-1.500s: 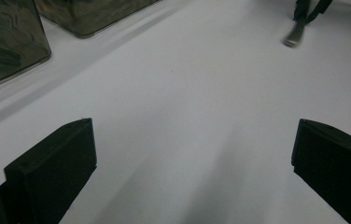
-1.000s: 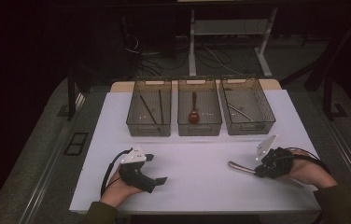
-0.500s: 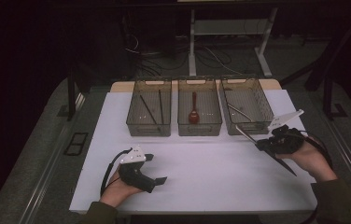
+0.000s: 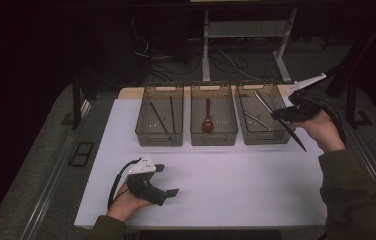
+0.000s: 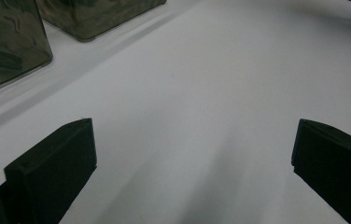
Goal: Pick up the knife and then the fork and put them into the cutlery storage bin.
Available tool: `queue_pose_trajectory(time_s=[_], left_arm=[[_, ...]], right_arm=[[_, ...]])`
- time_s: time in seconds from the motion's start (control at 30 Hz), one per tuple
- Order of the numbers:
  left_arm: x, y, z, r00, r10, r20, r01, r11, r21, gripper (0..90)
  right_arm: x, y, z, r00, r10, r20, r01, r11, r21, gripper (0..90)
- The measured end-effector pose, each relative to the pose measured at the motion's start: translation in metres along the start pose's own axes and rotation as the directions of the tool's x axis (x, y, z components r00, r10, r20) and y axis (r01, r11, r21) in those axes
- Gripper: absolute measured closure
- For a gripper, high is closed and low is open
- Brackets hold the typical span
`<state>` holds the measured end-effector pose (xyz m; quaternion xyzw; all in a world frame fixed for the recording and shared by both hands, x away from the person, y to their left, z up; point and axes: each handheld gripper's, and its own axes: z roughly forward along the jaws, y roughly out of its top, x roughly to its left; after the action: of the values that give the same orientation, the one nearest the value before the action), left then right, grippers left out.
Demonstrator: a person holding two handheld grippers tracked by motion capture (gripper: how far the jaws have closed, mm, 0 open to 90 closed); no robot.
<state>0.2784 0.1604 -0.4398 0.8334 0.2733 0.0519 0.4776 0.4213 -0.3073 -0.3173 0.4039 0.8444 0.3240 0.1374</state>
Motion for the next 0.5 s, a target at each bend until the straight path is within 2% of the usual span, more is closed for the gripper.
queue_pose_trajectory(time_s=[0.07,0.23,0.3,0.4,0.5], left_arm=[[-0.001,0.0,-0.001,1.0,0.002,0.001,-0.002,1.0,-0.002,0.0],[-0.003,0.001,0.0,0.9999,0.006,0.008,-0.006,1.0,-0.004,0.0],[-0.003,0.0,-0.001,0.9999,0.01,0.012,-0.01,0.9999,-0.001,0.0],[-0.003,-0.001,-0.003,0.9999,0.012,0.012,-0.012,0.9999,-0.007,0.0],[-0.003,-0.003,-0.006,0.9999,0.008,0.008,-0.008,0.9999,-0.01,0.0]], right_arm=[[-0.007,0.014,0.008,0.9998,0.014,0.015,-0.014,1.0,0.002,78.7],[-0.026,0.046,0.036,0.9986,-0.003,0.053,0.002,1.0,0.016,78.6],[-0.032,0.055,0.046,0.9975,0.007,0.071,-0.009,1.0,0.024,78.6],[-0.04,0.06,0.06,0.9955,0.014,0.094,-0.018,0.999,0.042,78.6],[-0.047,0.054,0.073,0.9924,0.038,0.117,-0.045,0.997,0.058,78.5]])
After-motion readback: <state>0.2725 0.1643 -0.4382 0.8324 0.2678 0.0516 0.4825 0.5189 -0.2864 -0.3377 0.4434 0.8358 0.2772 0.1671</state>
